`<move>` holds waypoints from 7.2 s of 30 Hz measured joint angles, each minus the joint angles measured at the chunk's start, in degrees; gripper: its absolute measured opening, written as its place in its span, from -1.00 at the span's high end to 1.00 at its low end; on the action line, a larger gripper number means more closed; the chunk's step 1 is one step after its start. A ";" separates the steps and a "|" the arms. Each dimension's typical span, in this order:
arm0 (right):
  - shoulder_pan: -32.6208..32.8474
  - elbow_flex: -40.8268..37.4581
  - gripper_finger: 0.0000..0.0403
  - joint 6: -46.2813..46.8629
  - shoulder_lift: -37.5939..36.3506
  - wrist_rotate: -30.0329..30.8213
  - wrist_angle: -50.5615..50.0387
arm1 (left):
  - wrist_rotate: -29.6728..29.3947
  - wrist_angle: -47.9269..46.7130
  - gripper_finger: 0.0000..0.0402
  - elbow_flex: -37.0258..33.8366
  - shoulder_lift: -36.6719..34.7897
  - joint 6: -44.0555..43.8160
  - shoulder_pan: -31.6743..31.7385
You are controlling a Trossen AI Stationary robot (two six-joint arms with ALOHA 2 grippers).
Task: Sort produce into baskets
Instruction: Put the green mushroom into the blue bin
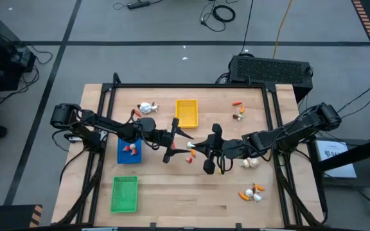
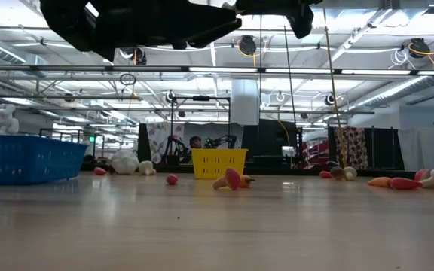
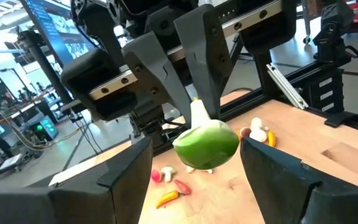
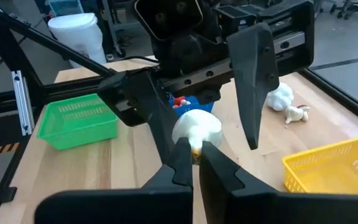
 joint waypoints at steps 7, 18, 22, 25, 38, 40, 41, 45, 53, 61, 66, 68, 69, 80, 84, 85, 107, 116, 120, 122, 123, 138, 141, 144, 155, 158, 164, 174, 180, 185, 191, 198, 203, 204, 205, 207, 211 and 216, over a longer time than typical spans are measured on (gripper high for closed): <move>-0.07 -0.02 1.00 -0.06 0.00 0.19 -0.22 | 0.04 -0.01 -0.25 0.00 0.00 -0.01 -0.02; -1.09 -0.02 1.00 -0.50 0.00 0.01 -1.12 | 0.17 0.03 -0.24 0.00 0.00 -0.01 -0.52; -1.20 -0.02 1.00 -1.39 0.02 0.03 -1.12 | 0.10 0.01 -0.14 0.00 0.00 -0.03 -0.48; -1.18 -0.02 1.00 -1.51 0.04 -0.19 -1.12 | 0.02 0.03 0.00 0.00 0.00 -0.01 -0.48; -1.18 -0.02 0.72 -4.81 0.07 -0.57 -1.11 | -1.22 -0.15 0.29 0.00 -0.04 -0.01 -0.48; -1.18 -0.02 0.59 -6.02 0.07 -0.84 -1.10 | -1.22 -0.25 0.29 0.00 -0.04 -0.01 -0.50; -1.16 -0.02 0.52 -6.49 0.07 -0.88 -1.12 | -1.22 -0.31 0.29 0.00 -0.04 -0.01 -0.50; -1.39 -0.02 0.26 -7.92 0.07 -1.03 -1.93 | -2.24 -3.18 0.29 0.00 -0.84 0.36 -0.48; -2.36 -0.02 -0.04 -7.17 0.39 -1.27 -11.82 | -14.40 -34.10 0.30 0.00 -13.78 -3.98 -1.09; -2.67 -0.04 -0.09 -9.50 3.37 -1.43 -13.67 | -20.62 -80.44 0.30 0.04 -30.10 -28.98 -2.44; -2.67 -0.04 -0.09 -12.53 4.63 -1.49 -13.84 | -19.41 -102.65 0.30 0.02 -34.76 -47.84 -4.05; -2.73 -0.04 -0.09 -13.89 4.63 -1.47 -13.42 | -21.64 -105.71 0.30 0.02 -35.07 -51.05 -4.37; -2.90 -0.04 -0.09 -14.41 4.63 -1.47 -13.00 | -22.70 -106.15 0.30 0.01 -34.99 -51.86 -4.37; -3.02 -0.02 -0.09 -11.76 4.39 -1.48 -15.62 | -23.93 -107.06 0.30 0.00 -34.52 -52.22 -4.37; -3.02 -0.02 -0.09 -11.04 4.39 -1.47 -16.15 | -23.93 -108.43 0.30 -0.02 -34.18 -52.25 -4.37; -3.02 -0.02 -0.09 -11.01 4.39 -1.47 -16.24 | -23.92 -109.11 0.30 -0.02 -34.11 -52.26 -4.37; -3.02 -0.02 -0.09 -11.50 4.39 -1.47 -16.49 | -24.30 -111.04 -0.10 -0.02 -34.07 -52.59 -4.37; -3.74 -0.02 -0.09 -10.75 2.65 6.07 -18.41 | -30.13 -102.81 -0.11 -0.07 -34.07 -51.39 -4.37; -3.85 0.00 -0.09 -9.31 0.08 11.61 -21.81 | -31.22 -90.05 -0.11 -0.07 -34.05 -44.35 -4.65; -4.37 0.00 -0.09 -7.32 -1.35 12.48 -23.55 | -31.28 -82.80 -0.11 -0.07 -33.93 -39.35 -4.91; -4.87 0.00 -0.09 -5.73 -2.25 12.51 -24.64 | -31.30 -79.28 -0.11 -0.07 -33.77 -37.04 -5.08; -30.37 0.00 -0.09 17.37 -4.65 -4.99 -54.91 | -30.23 -13.76 -0.12 -15.29 -25.81 -7.43 -2.71; -36.78 0.00 -0.09 16.98 -2.85 -8.22 -54.49 | -28.02 -12.66 -0.12 -15.61 -25.69 -8.26 -1.56; -42.09 0.00 -0.09 16.48 -0.73 -10.43 -54.41 | -25.21 -15.09 -0.12 -15.61 -25.68 -9.02 -1.07; -51.13 0.00 -0.09 9.46 4.12 -17.65 -56.99 | -24.72 -19.87 -0.12 -15.63 -25.70 -9.96 -1.22; -52.53 0.00 -0.09 6.85 5.47 -20.45 -58.55 | -24.70 -21.07 -0.11 -15.63 -25.70 -11.56 -1.22; -54.63 -1.12 -0.09 0.85 7.69 -20.98 -57.83 | -23.19 -21.76 -0.11 -15.63 -25.70 -13.61 -1.25; -56.46 -2.08 -0.09 -4.70 12.37 -20.93 -56.51 | -22.56 -22.24 -0.11 -15.63 -25.70 -15.11 -1.38; -56.61 -2.08 -0.05 -6.64 15.72 -20.98 -55.18 | -22.56 -22.35 -0.11 -15.63 -25.70 -15.11 -1.38; -56.61 -2.08 0.16 -7.50 16.99 -20.97 -55.39 | -22.56 -22.52 -0.11 -15.63 -25.70 -15.08 -1.36; -56.59 -2.08 0.51 -7.52 16.60 -20.90 -55.41 | -22.56 -22.52 -0.11 -15.63 -25.70 -15.05 -1.36; -56.54 -2.03 0.73 -7.49 15.03 -20.92 -56.73 | -22.56 -22.53 -0.11 -15.61 -25.70 -15.05 -1.36; -56.51 -2.03 0.80 -6.15 12.02 -21.35 -58.91 | -22.56 -22.62 -0.11 -15.61 -25.70 -15.02 -1.36; -56.41 -2.03 0.82 -6.13 11.27 -21.91 -58.98 | -22.56 -22.71 -0.11 -15.61 -25.70 -15.00 -1.36; -56.27 -2.03 0.84 -6.08 10.51 -22.79 -58.98 | -22.56 -22.80 -0.11 -15.61 -25.70 -15.00 -1.36; -55.89 -2.03 0.88 -5.94 8.76 -23.98 -58.86 | -22.56 -22.79 -0.11 -15.61 -25.70 -15.00 -1.34; -55.03 -2.03 0.93 -2.97 7.41 -23.77 -58.64 | -22.56 -22.82 -0.11 -15.61 -25.70 -15.05 -1.36; -54.25 -2.03 0.81 -1.07 7.30 -19.21 -57.94 | -22.56 -22.81 -0.11 -15.61 -25.70 -15.09 -1.35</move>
